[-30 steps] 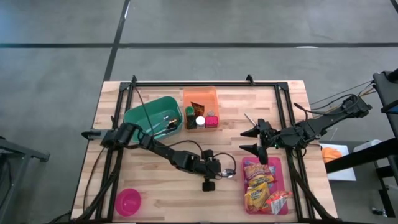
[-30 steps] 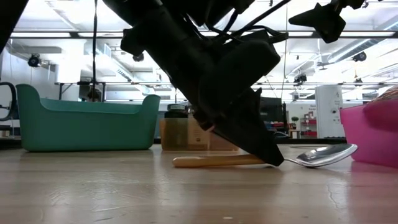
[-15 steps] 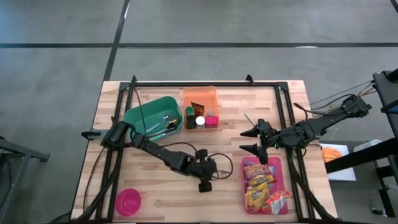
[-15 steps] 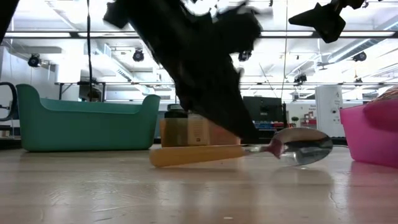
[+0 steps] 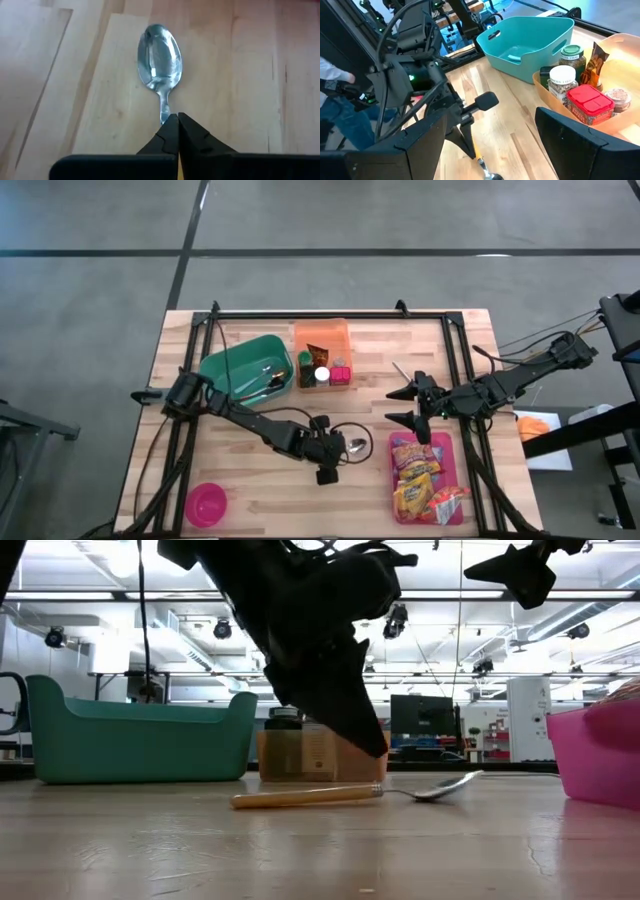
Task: Pick & Place Food Item
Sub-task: Put the yellow spoon into the green bin
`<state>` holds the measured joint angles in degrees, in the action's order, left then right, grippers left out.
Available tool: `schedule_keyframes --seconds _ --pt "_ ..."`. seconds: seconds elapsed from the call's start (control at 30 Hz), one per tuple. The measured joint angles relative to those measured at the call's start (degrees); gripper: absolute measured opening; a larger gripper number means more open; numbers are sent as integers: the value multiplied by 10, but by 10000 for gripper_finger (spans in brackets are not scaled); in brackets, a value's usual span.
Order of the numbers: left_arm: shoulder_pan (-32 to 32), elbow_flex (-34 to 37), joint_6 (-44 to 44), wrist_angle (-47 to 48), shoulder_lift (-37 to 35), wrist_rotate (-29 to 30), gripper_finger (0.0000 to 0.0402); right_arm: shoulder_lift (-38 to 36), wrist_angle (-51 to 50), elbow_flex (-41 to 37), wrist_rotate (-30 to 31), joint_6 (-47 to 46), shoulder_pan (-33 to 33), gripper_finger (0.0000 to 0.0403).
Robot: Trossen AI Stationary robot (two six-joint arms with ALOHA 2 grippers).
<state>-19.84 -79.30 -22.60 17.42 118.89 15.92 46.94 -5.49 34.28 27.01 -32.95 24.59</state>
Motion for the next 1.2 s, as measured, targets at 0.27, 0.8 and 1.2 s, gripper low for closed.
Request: schedule_keyframes --seconds 0.27,0.8,1.2 --pt "-6 0 31 38 0 -11 83 0 0 0 0 0 0 299" --pt "-4 40 28 -26 21 25 224 0 0 0 0 0 0 299" --pt "-3 37 34 -40 39 8 91 0 0 0 0 0 0 299"
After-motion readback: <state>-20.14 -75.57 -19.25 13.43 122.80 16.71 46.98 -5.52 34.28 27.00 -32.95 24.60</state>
